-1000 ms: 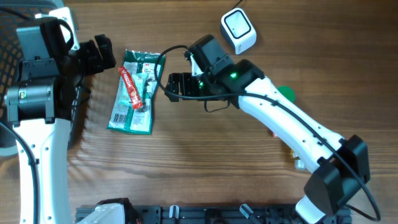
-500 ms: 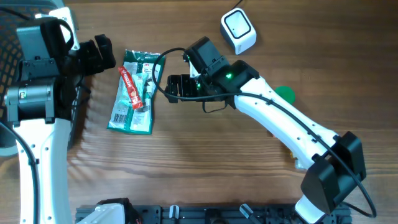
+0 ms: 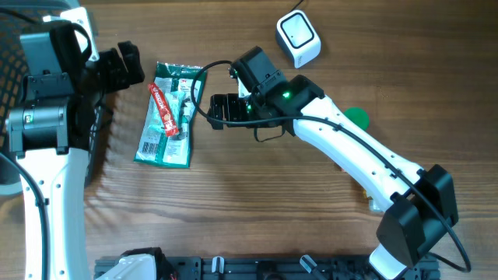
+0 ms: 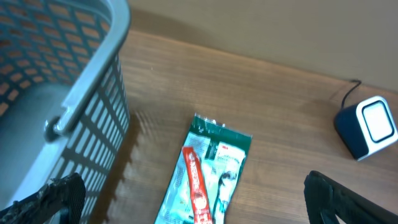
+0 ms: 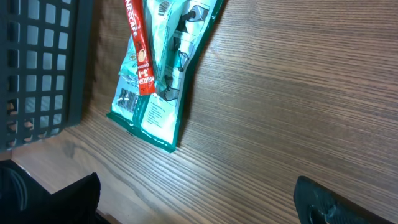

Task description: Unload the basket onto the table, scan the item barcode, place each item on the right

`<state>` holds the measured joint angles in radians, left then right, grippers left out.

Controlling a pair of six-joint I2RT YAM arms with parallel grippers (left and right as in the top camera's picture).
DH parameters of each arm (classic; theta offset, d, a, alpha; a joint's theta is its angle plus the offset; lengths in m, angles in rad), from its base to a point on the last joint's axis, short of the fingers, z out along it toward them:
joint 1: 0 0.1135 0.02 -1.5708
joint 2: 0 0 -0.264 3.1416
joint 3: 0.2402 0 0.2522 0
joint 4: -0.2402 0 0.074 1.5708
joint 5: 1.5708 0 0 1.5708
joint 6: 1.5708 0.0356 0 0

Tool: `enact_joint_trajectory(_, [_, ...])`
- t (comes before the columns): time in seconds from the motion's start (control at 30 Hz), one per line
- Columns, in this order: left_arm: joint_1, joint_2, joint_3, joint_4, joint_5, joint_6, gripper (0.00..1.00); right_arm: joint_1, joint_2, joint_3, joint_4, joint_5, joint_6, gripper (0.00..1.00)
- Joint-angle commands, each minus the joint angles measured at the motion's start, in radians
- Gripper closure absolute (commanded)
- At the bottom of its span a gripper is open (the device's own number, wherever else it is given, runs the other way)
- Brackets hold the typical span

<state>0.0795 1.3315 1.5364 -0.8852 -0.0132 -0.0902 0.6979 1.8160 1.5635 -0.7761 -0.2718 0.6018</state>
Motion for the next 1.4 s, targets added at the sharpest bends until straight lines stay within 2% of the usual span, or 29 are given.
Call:
enact_joint_trajectory(0.0, [0.003,0.008,0.008,0.005,0.067,0.008,0.0,0.0,0.011,-0.006,0.001,0.018,0.002,0.0])
enact_joint_trajectory(0.07, [0.003,0.031,0.0,-0.001,0.069,0.008,0.0,0.0,0.011,-0.006,0.002,0.018,0.002,0.0])
enact_joint_trajectory(0.13, [0.003,0.07,-0.005,-0.019,0.066,0.008,0.18,0.0,0.011,-0.006,0.002,0.018,0.001,0.0])
enact_joint_trajectory(0.27, [0.003,0.182,-0.027,-0.021,0.035,0.008,0.3,0.0,0.011,-0.006,0.001,0.029,0.001,0.0])
enact_joint_trajectory(0.4, [0.004,0.319,-0.027,-0.022,0.038,0.027,0.29,0.0,0.011,-0.006,0.001,0.079,0.0,0.0])
enact_joint_trajectory(0.53, [0.001,0.448,-0.027,-0.033,0.097,0.154,0.13,0.0,0.011,-0.006,0.001,0.1,0.0,0.0])
enact_joint_trajectory(0.97, [-0.03,0.717,-0.031,-0.04,0.159,0.29,0.09,-0.002,0.011,-0.006,-0.01,0.161,0.0,0.0])
enact_joint_trajectory(1.03, [-0.045,0.736,-0.031,-0.04,0.158,0.293,0.01,-0.002,0.011,-0.006,-0.01,0.161,0.0,0.0])
enact_joint_trajectory(1.13, [-0.063,0.752,-0.031,-0.04,0.158,0.293,0.01,-0.002,0.011,-0.006,-0.011,0.161,0.0,0.0])
enact_joint_trajectory(1.37, [-0.082,0.774,-0.032,-0.061,0.159,0.273,0.09,-0.002,0.011,-0.006,-0.011,0.161,0.0,0.0])
